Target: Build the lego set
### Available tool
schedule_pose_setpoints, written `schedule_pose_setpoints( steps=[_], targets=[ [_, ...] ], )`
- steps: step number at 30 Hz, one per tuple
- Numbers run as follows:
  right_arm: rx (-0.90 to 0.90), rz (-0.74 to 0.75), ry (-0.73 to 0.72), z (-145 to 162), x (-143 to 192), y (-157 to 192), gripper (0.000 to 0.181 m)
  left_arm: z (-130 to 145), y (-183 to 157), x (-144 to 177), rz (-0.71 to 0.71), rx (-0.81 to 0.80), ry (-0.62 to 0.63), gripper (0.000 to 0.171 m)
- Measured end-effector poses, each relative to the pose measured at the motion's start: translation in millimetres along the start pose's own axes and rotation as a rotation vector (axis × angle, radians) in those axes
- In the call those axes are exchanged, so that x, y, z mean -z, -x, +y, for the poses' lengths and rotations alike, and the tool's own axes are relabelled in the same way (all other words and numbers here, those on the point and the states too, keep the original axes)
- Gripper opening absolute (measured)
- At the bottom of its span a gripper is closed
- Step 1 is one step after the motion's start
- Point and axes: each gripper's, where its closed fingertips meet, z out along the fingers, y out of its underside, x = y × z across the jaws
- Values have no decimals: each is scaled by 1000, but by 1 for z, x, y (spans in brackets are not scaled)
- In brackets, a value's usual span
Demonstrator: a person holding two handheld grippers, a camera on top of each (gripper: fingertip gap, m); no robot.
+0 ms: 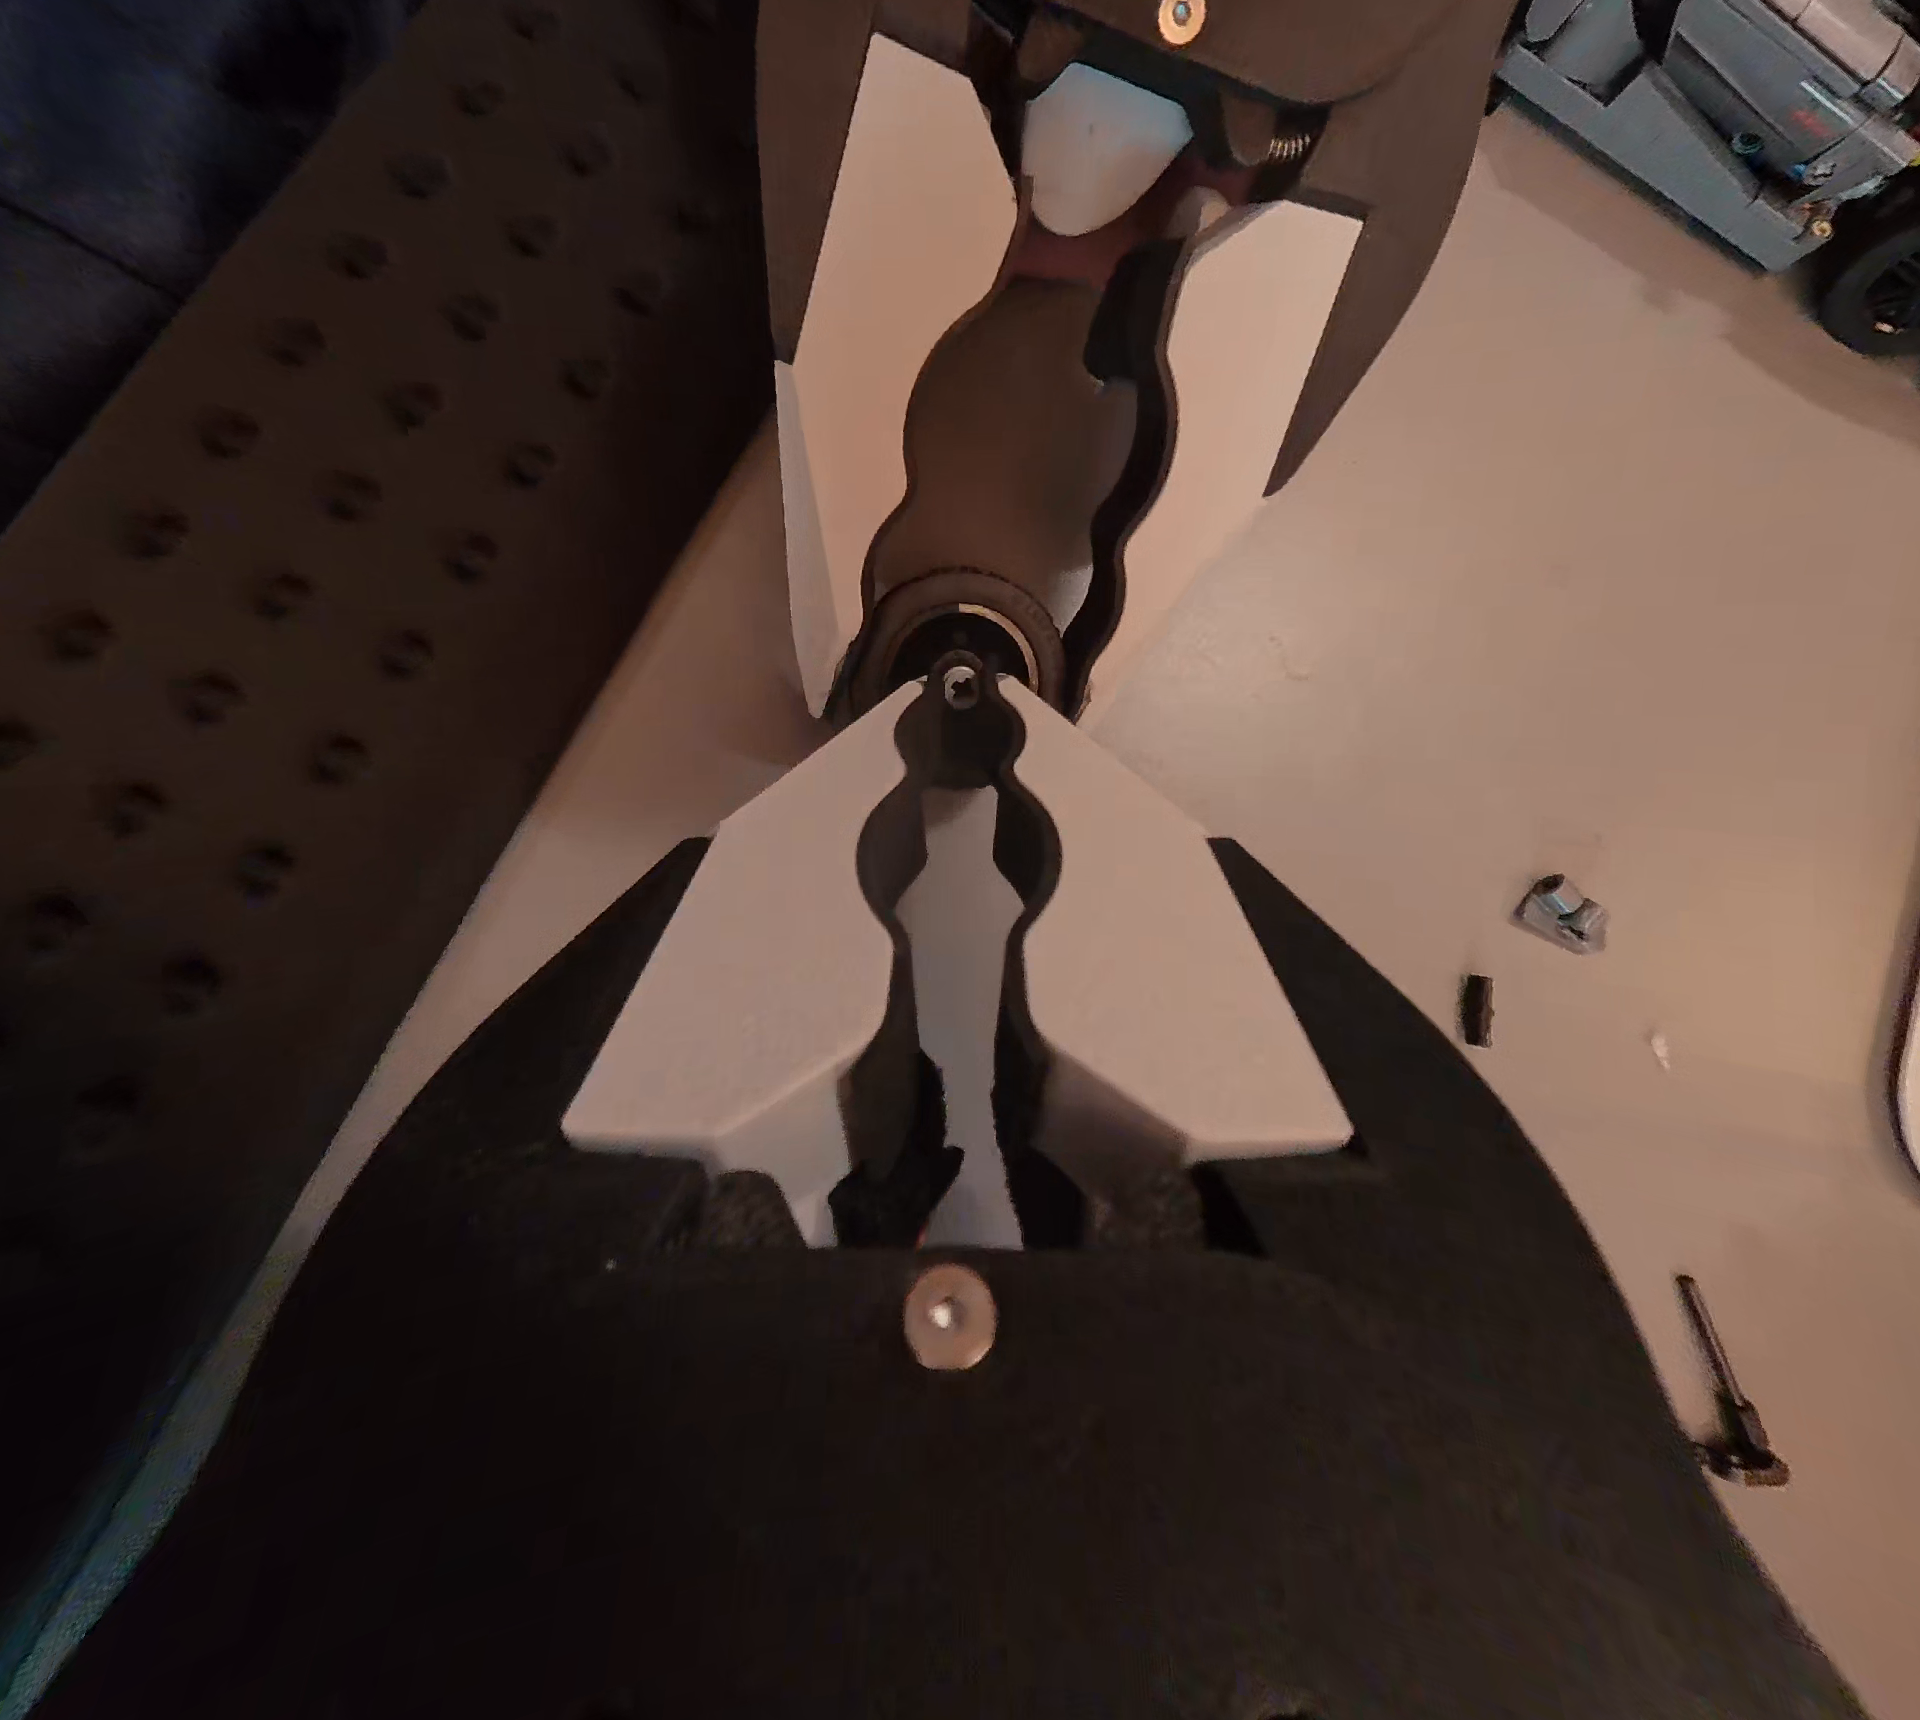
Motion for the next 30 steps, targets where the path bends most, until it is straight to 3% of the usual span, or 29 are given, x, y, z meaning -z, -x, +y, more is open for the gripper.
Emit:
schedule_pose_setpoints(
  steps=[11, 24, 30],
  targets=[
    [70, 67, 0, -1, -1, 2, 3, 1, -1, 0, -11, -12, 6, 43],
    [279, 196, 169, 1, -7, 2, 3, 2, -2, -1, -20, -29, 15, 42],
    [133, 117, 91, 1, -5, 1, 4, 1, -1, -1, -11, -12, 7, 43]
  ],
)
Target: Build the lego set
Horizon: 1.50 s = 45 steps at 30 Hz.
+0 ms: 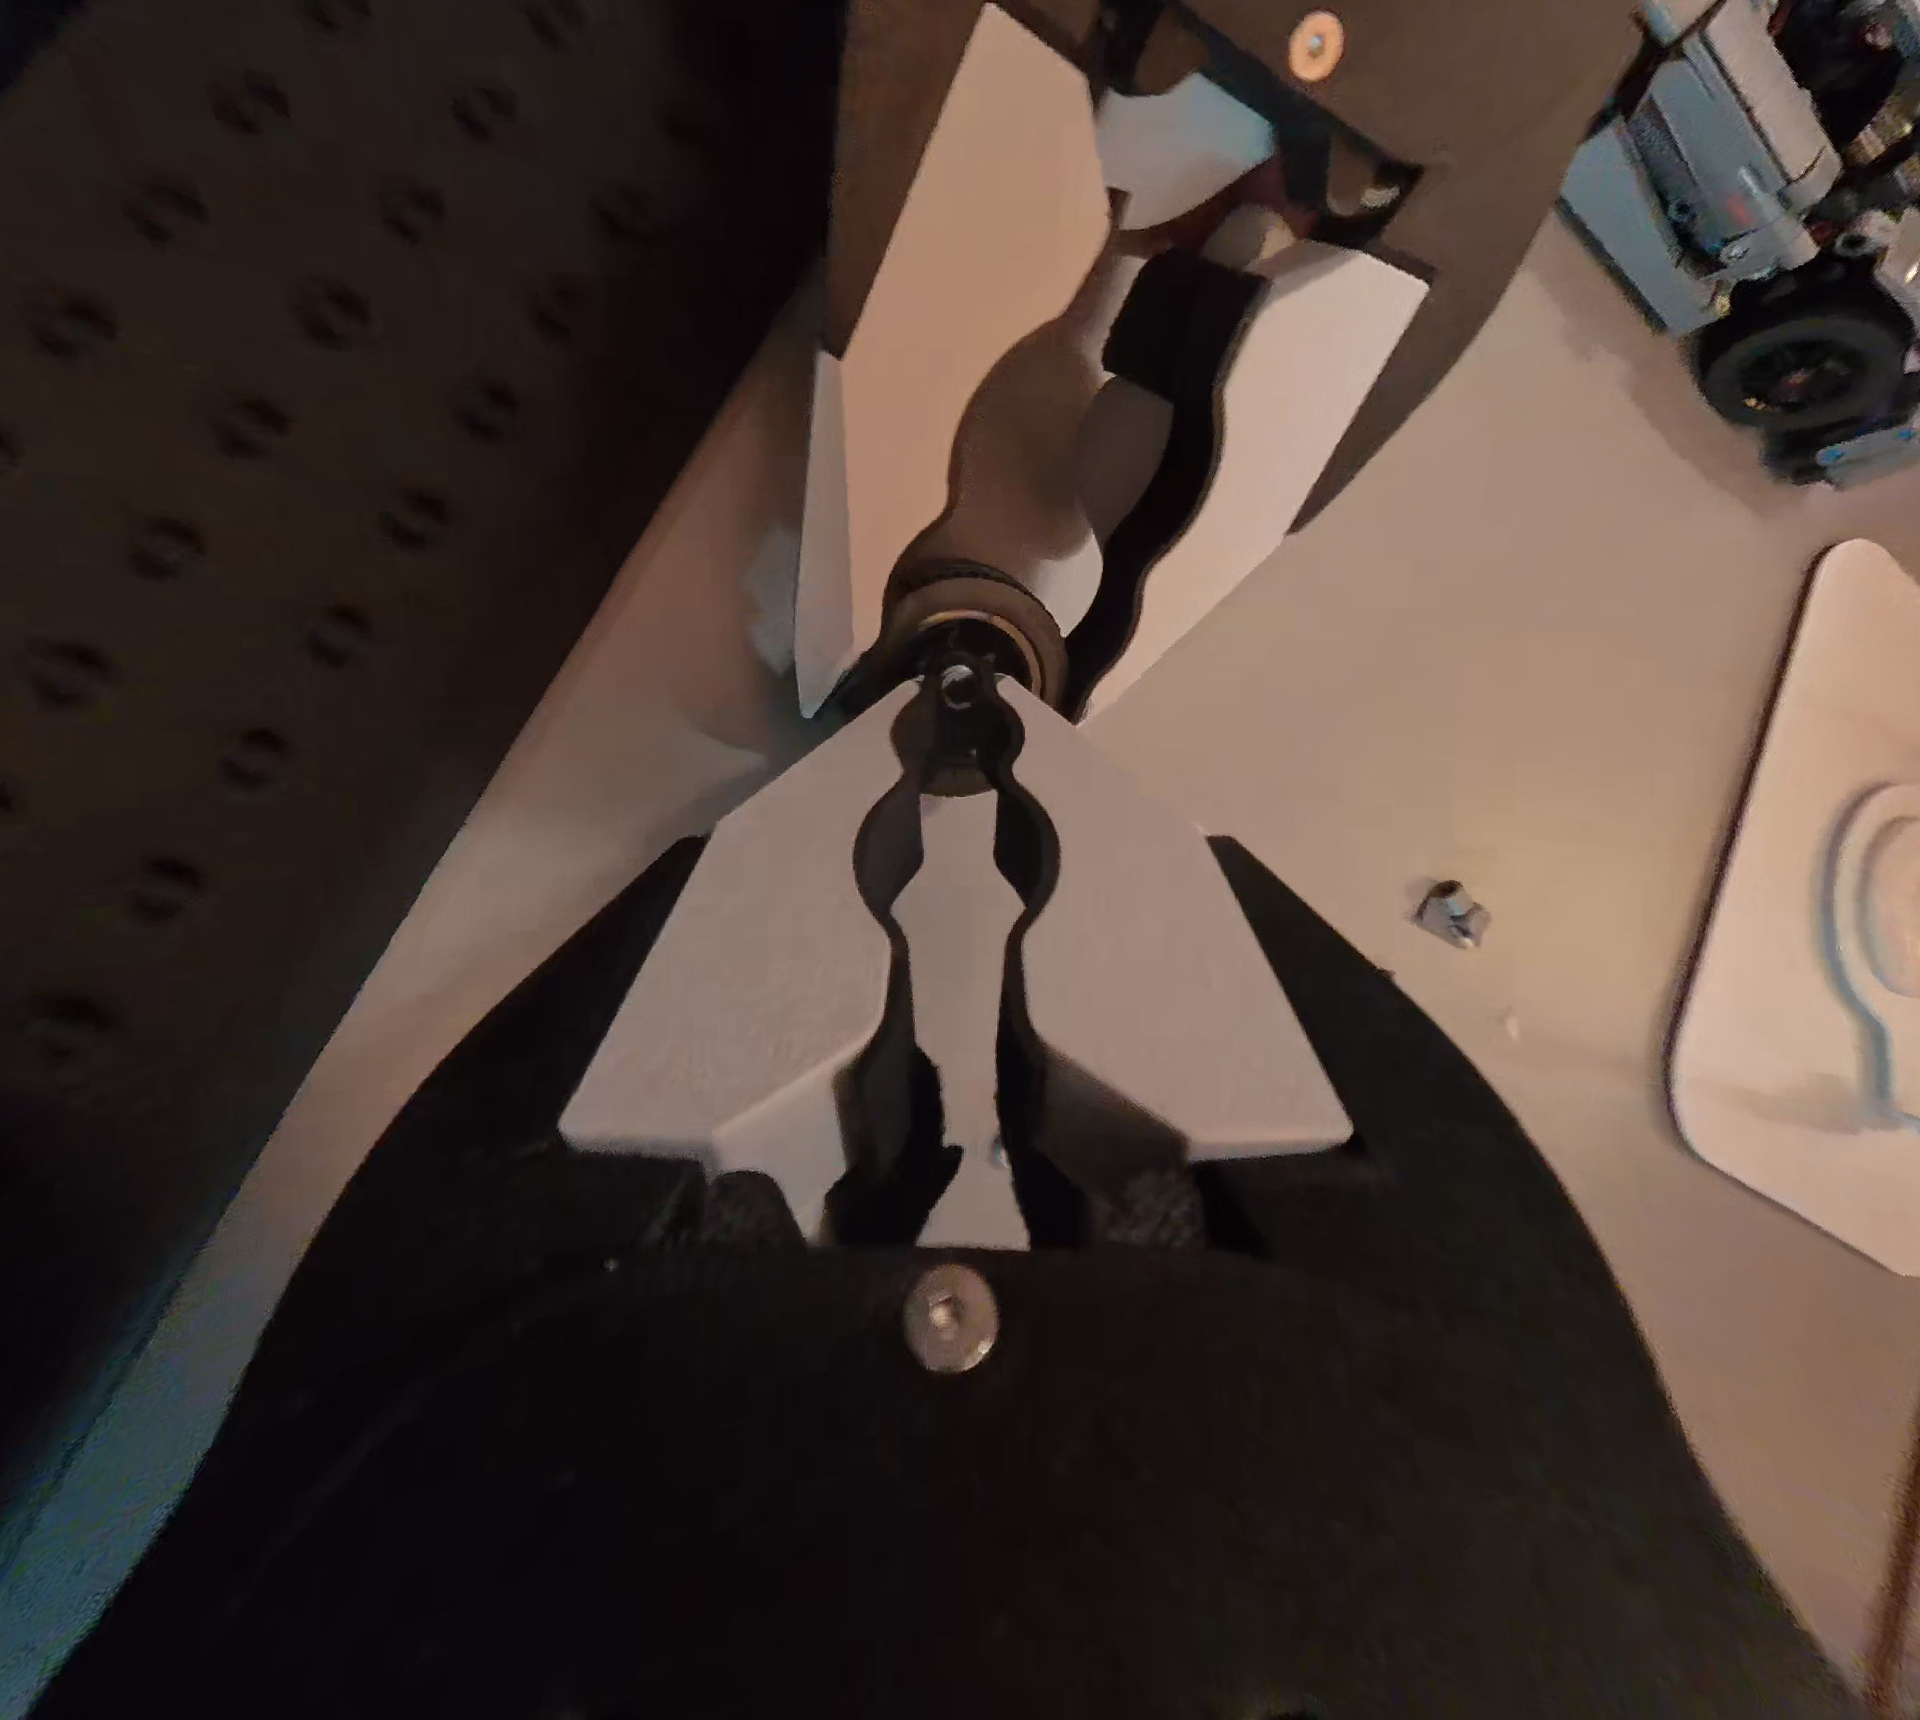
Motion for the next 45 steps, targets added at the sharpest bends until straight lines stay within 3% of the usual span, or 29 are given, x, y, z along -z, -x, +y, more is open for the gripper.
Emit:
schedule_pose_setpoints(
  steps=[5, 8, 10, 13, 17, 21, 25, 30, 36, 41, 45],
  targets=[
    [-206, -38, -137, -5, 23, -14, 14, -2, -1, 1, -3, -20, -11, 42],
    [-433, -126, -239, -11, 35, -21, 13, -11, 5, 4, -74, -77, -60, 42],
    [-578, -174, -238, -8, 33, -25, 22, -22, 11, 11, -144, -126, -118, 43],
    [-694, -201, -300, -11, 37, -30, 33, -34, 11, 19, -229, -244, -164, 43],
    [-830, -259, -368, -17, 44, -36, 34, -40, 14, 26, -344, -370, -165, 43],
    [-842, -243, -337, -18, 45, -34, 43, -51, 12, 35, -436, -466, -194, 43],
    [-837, -271, -321, -25, 42, -28, 31, -59, 8, 40, -465, -522, -229, 43],
    [-888, -336, -436, -34, 49, -29, 30, -66, 2, 45, -479, -563, -276, 44],
    [-838, -304, -470, -40, 55, -33, 30, -72, 2, 52, -475, -539, -334, 45],
    [-933, -476, -618, -53, 67, -31, 33, -81, -4, 64, -498, -574, -402, 43],
    [-898, -545, -667, -65, 69, -23, 28, -86, -18, 64, -473, -636, -434, 43]
  ],
)
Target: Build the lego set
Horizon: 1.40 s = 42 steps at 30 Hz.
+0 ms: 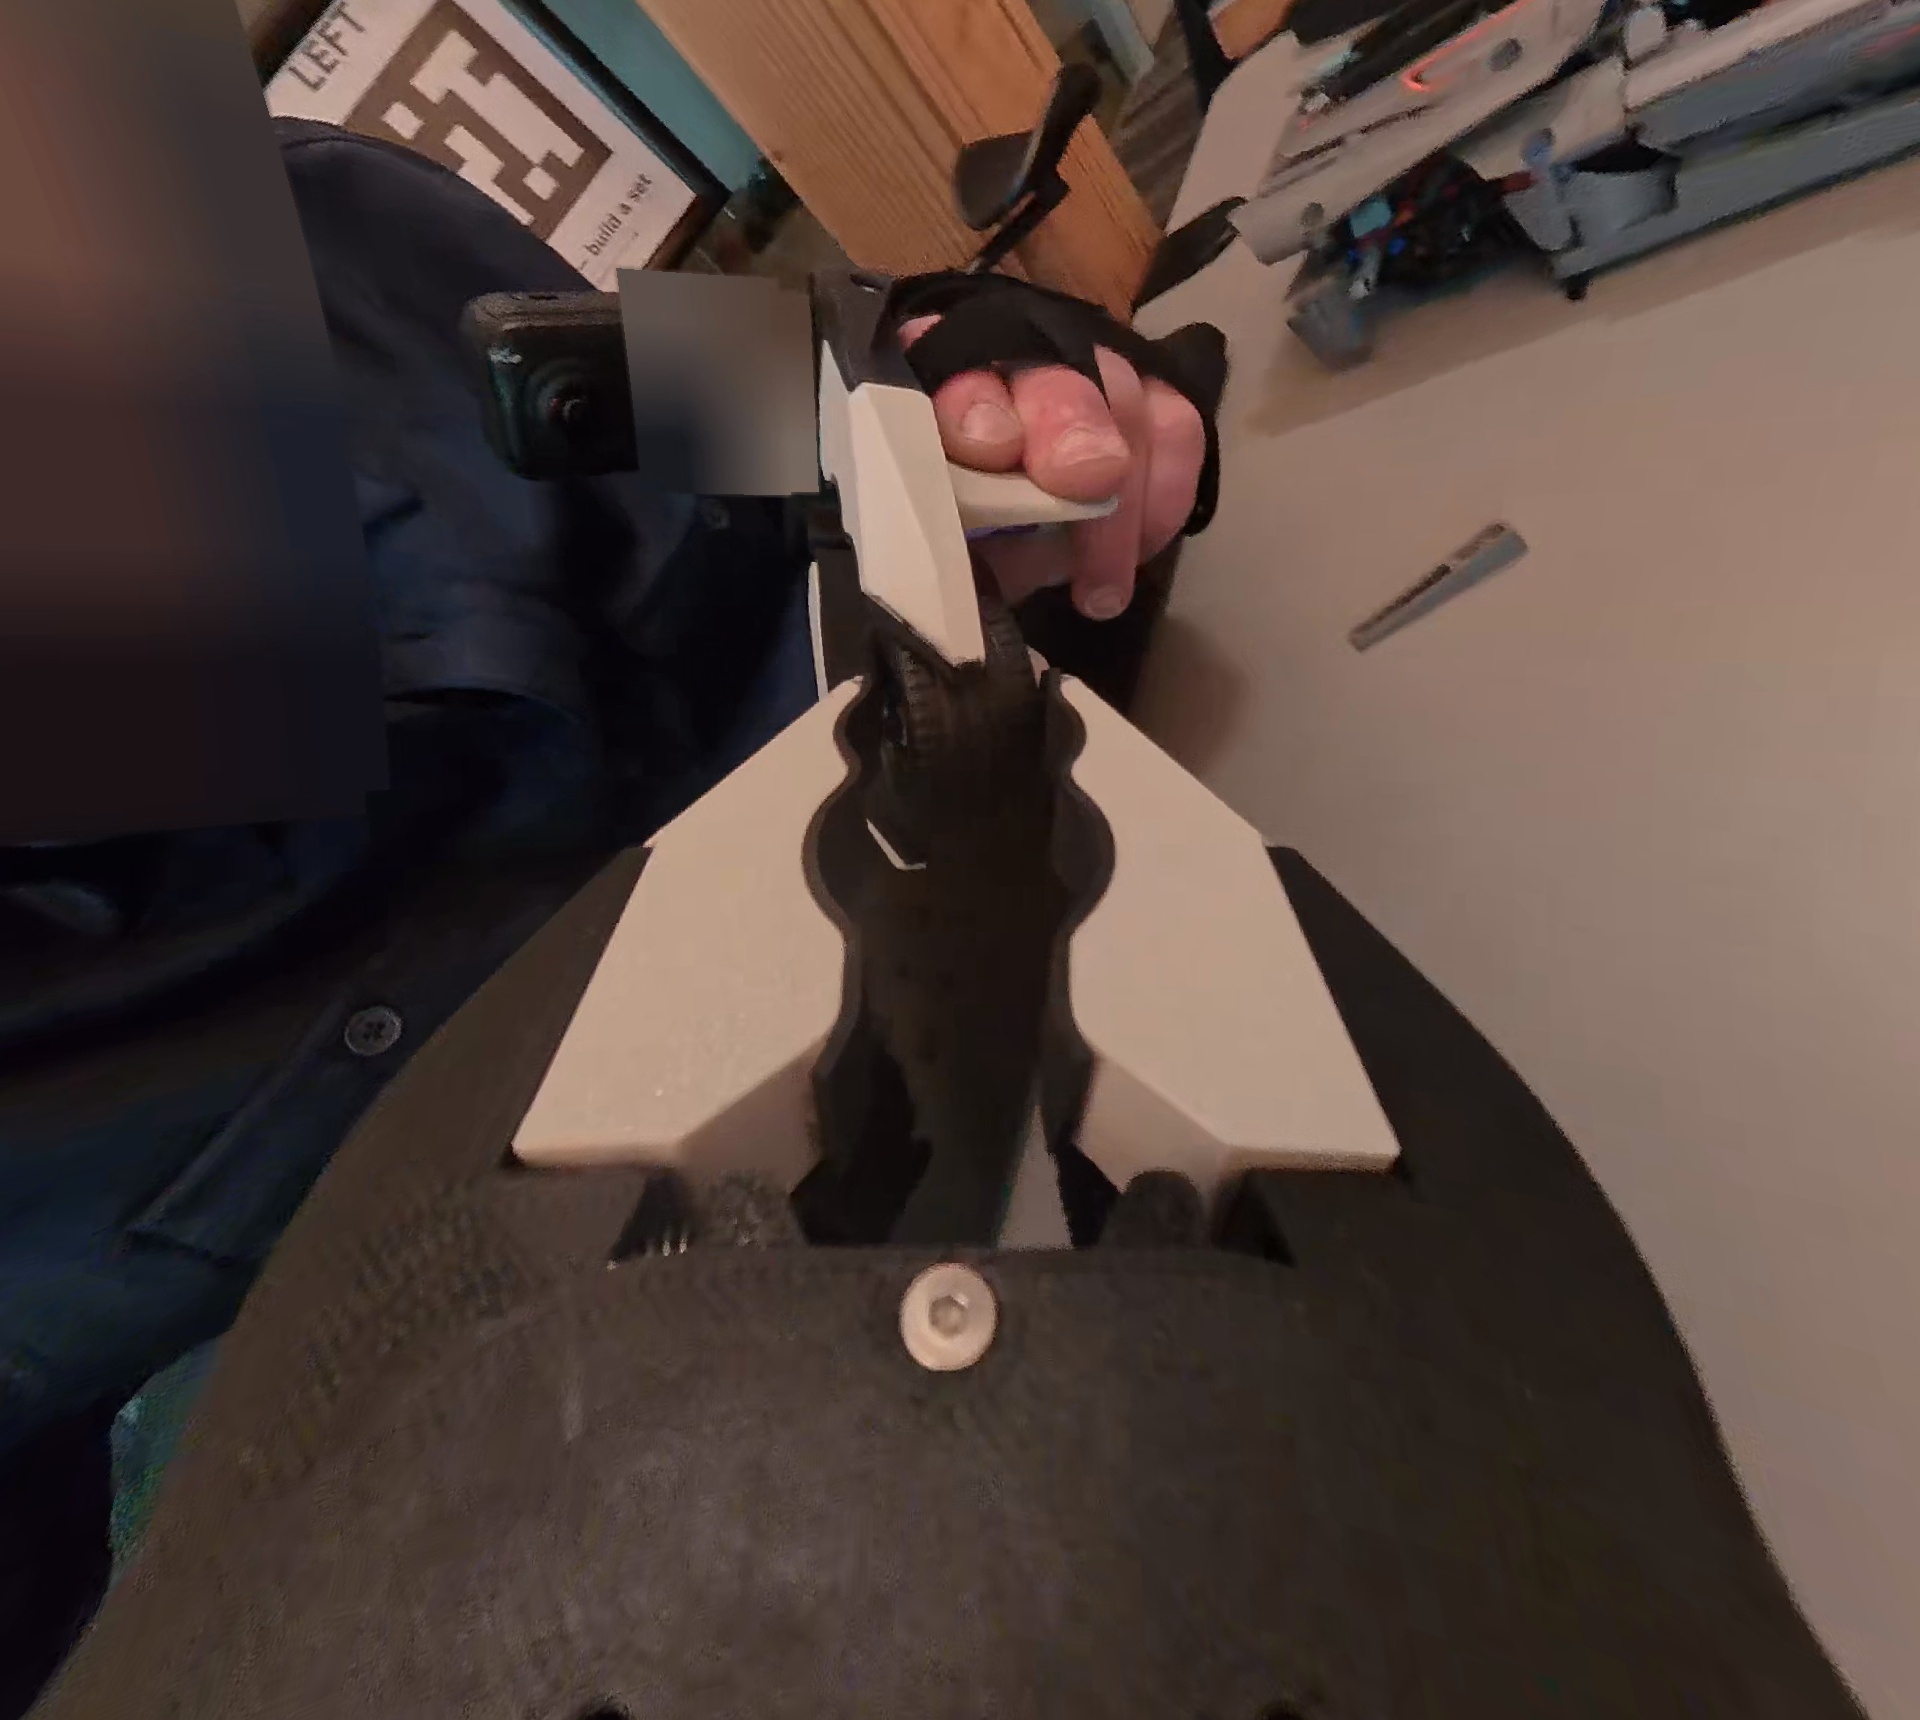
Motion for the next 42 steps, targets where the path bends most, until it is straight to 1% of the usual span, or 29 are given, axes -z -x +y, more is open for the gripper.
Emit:
schedule_pose_setpoints(
  steps=[2, 5, 8, 10, 12, 15, 20, 22, 23, 25, 26, 28, 29, 30, 31, 32, 33, 35, 42],
  targets=[
    [16, -17, -9, -2, 1, 2, 27, -4, 1, 2, 1, 9, -27, 43],
    [35, -37, -30, -5, 4, 5, 23, -4, 4, 3, -13, 13, -32, 43],
    [32, -38, -27, -5, 3, 6, 25, -5, 5, 4, -14, 21, -41, 43],
    [27, -19, -16, -4, 2, 3, 28, -3, 5, 3, -15, 19, -28, 43],
    [42, 6, -15, -5, 3, 1, 24, -2, 6, 3, -23, 11, -21, 43],
    [55, 33, 9, -3, 3, 0, 23, -1, 5, 3, -28, -4, -12, 43],
    [139, 113, 19, -5, 5, -4, 22, 6, 7, -1, -38, 6, 27, 45],
    [188, 159, 8, -9, 8, -6, 22, 5, 12, 2, -50, 52, 14, 47],
    [222, 197, 11, -11, 10, -8, 22, 4, 15, 3, -53, 100, 1, 47],
    [280, 253, 12, -14, 14, -9, 21, 6, 23, 7, -41, 239, -14, 52],
    [319, 283, 23, -14, 14, -9, 21, 7, 25, 8, -18, 312, -29, 52],
    [396, 347, 54, -15, 13, -8, 21, 13, 28, 6, 28, 465, -40, 50],
    [430, 382, 63, -17, 13, -9, 21, 14, 28, 6, 55, 517, -52, 47],
    [462, 410, 73, -19, 14, -9, 21, 13, 26, 6, 91, 552, -67, 40],
    [489, 423, 78, -20, 15, -7, 21, 11, 25, 7, 113, 569, -83, 32],
    [508, 432, 86, -21, 15, -6, 21, 9, 27, 7, 100, 570, -97, 25],
    [525, 449, 103, -20, 14, -7, 21, 10, 28, 7, 91, 565, -99, 23],
    [558, 465, 114, -20, 14, -7, 21, 12, 26, 7, 94, 545, -83, 23],
    [618, 509, 132, -22, 13, -6, 20, 9, 29, 9, 69, 523, -92, 22]
  ],
)
